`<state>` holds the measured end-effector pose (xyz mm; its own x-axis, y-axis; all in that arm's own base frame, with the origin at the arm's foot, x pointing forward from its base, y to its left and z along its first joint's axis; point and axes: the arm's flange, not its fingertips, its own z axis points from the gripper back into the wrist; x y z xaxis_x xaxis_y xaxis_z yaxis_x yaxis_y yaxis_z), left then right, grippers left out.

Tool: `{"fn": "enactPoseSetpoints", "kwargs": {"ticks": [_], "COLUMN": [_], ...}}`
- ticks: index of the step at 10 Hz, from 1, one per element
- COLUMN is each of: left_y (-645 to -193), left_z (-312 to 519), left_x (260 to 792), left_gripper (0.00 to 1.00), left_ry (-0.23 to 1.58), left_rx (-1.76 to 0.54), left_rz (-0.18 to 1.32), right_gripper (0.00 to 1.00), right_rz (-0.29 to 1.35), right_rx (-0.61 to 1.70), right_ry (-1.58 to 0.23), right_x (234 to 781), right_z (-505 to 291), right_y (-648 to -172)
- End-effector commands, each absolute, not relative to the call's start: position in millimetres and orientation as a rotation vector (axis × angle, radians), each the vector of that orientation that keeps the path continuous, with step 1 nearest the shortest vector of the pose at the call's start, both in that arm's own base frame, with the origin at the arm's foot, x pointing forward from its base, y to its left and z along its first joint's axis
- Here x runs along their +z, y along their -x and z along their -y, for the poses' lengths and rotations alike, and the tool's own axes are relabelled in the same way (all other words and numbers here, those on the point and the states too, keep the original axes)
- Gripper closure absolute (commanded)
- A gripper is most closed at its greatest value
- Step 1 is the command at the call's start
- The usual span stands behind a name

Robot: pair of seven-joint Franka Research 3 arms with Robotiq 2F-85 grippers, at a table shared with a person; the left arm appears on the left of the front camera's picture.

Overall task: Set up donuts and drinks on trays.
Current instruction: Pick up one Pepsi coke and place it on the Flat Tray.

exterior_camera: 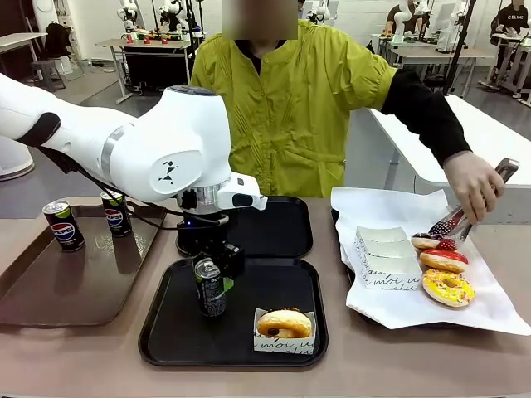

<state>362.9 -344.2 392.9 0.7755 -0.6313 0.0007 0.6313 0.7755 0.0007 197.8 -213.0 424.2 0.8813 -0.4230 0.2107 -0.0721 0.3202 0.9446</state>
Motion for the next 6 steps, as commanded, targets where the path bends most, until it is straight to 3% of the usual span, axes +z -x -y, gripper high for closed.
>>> {"fn": "enactPoseSetpoints", "kwargs": {"ticks": [1,2,6], "left_y": [-361,-359,-330], "left_z": [339,337,326], "left_x": [413,425,465], "left_gripper": [0.09,0.0,0.0], "left_ry": [-0.007,-0.016,-0.065], "left_rx": [-0.688,-0.674,-0.426], "left_rz": [0.011,0.015,0.005], "right_gripper": [0.0,0.0,0.0], "right_rz": [0.492,0.492,0.492], "right_rx": [-0.23,-0.23,-0.23], "right_ry": [-1.255,-1.255,-1.255], "right_x": [425,425,425], "right_z": [214,214,214], "right_y": [-200,-200,-200]}}
